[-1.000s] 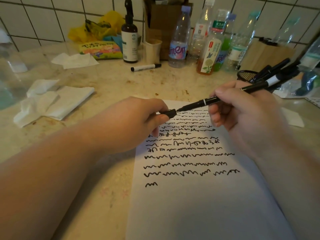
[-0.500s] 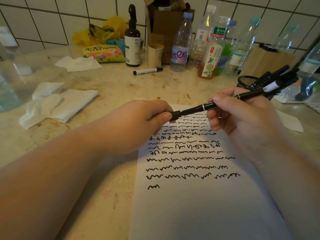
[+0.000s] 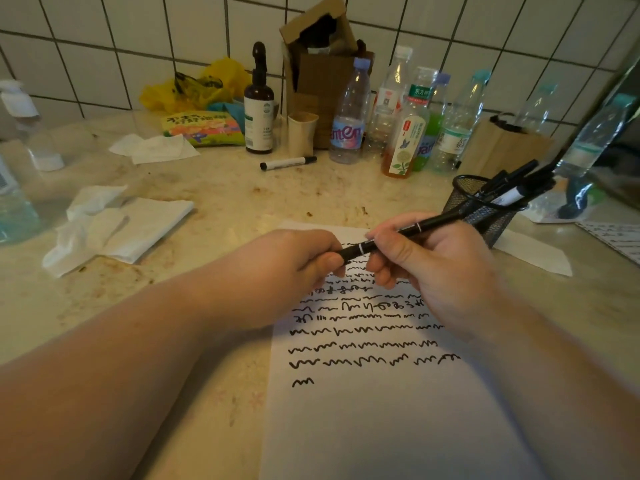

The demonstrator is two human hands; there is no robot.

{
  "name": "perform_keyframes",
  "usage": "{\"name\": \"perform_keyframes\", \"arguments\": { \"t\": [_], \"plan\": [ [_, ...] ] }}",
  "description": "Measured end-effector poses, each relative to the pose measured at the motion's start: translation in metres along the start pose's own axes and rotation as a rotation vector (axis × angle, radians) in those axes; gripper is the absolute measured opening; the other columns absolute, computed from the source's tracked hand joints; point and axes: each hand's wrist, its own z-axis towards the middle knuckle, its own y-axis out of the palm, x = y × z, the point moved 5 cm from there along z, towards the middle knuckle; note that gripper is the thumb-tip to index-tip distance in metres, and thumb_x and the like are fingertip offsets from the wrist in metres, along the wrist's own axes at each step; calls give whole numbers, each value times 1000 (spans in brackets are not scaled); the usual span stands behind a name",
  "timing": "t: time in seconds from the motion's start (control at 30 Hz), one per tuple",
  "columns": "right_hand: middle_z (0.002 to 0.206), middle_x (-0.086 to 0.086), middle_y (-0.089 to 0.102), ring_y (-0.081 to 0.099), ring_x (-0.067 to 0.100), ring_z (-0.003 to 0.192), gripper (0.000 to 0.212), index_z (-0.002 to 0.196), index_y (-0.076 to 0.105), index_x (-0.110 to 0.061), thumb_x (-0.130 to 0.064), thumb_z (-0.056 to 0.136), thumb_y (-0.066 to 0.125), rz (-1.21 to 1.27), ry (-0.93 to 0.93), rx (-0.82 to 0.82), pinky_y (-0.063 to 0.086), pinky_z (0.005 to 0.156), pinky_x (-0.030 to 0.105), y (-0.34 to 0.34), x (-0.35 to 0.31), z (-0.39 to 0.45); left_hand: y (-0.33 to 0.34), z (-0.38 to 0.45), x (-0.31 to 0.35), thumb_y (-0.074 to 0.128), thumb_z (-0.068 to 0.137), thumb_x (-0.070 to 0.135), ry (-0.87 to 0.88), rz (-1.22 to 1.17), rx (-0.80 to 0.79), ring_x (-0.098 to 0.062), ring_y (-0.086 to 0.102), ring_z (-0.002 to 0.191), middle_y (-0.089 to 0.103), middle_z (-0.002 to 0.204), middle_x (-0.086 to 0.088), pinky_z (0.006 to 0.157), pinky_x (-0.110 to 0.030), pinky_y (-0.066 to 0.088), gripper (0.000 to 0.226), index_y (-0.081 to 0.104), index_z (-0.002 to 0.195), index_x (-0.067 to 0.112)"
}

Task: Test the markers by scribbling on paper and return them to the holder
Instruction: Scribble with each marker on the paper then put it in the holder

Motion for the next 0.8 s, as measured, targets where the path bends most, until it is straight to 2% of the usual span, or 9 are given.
{"name": "perform_keyframes", "arguments": {
  "t": [0.13,0.2,0.27,0.33,0.43,0.53,0.6,0.7,0.8],
  "plan": [
    [68,3,65,59,20,64,28,93,76,-18,-39,87,59,-48,30,-21,48,62,31,-4,-7,1,-5,2,-3,39,98,42,-8,-40,22,-10,56,67,61,74,6,61,-32,46,18,57,98,41],
    [69,5,60,54,19,63,33,90,75,-15,-37,92,51,116,37,18,44,64,33,-13,-19,-1,-8,1,-5,37,98,41,-18,-36,53,-2,51,65,56,71,14,57,-23,40,20,56,106,41],
    [78,5,61,55,16,64,33,79,77,-22,-36,93,50,157,-3,139,44,65,33,-31,-34,0,-9,0,-8,37,98,41,-34,-7,79,4,50,71,54,77,20,59,-18,37,24,55,114,40],
    [84,0,64,58,11,68,32,79,76,-29,-33,99,51,-50,-70,313,49,69,33,-58,-49,4,-10,0,-11,38,98,43,-34,14,92,5,52,77,58,86,22,61,-17,38,24,55,115,40],
    [85,-10,64,63,7,75,22,91,67,-44,-30,101,53,-507,-179,501,56,78,36,-90,-66,10,-9,0,-10,41,97,44,-22,44,84,2,54,71,60,81,20,56,-19,38,21,55,112,40],
    [96,-18,64,67,7,92,33,106,51,-59,-29,95,59,-670,-251,597,58,86,44,-107,-72,15,-8,0,-10,43,96,45,-5,54,84,-2,53,61,59,71,14,53,-21,36,20,56,110,39],
    [97,-19,63,65,5,94,42,115,44,-57,-27,93,63,-718,-277,643,58,86,44,-113,-71,18,-7,1,-11,45,95,44,7,59,91,-3,50,55,56,64,11,52,-22,36,18,57,108,39],
    [97,-9,66,66,16,90,41,124,49,-46,-25,92,66,-823,-217,606,57,83,48,-115,-64,28,-5,4,-14,48,94,45,13,60,89,-5,50,53,56,61,8,51,-23,39,16,56,106,40],
    [97,-2,68,63,20,89,29,122,57,-31,-29,94,64,-927,-123,529,47,79,34,-114,-56,38,-4,5,-18,48,93,48,3,58,89,-3,48,49,57,59,9,48,-20,36,15,55,105,42]
  ]
}}
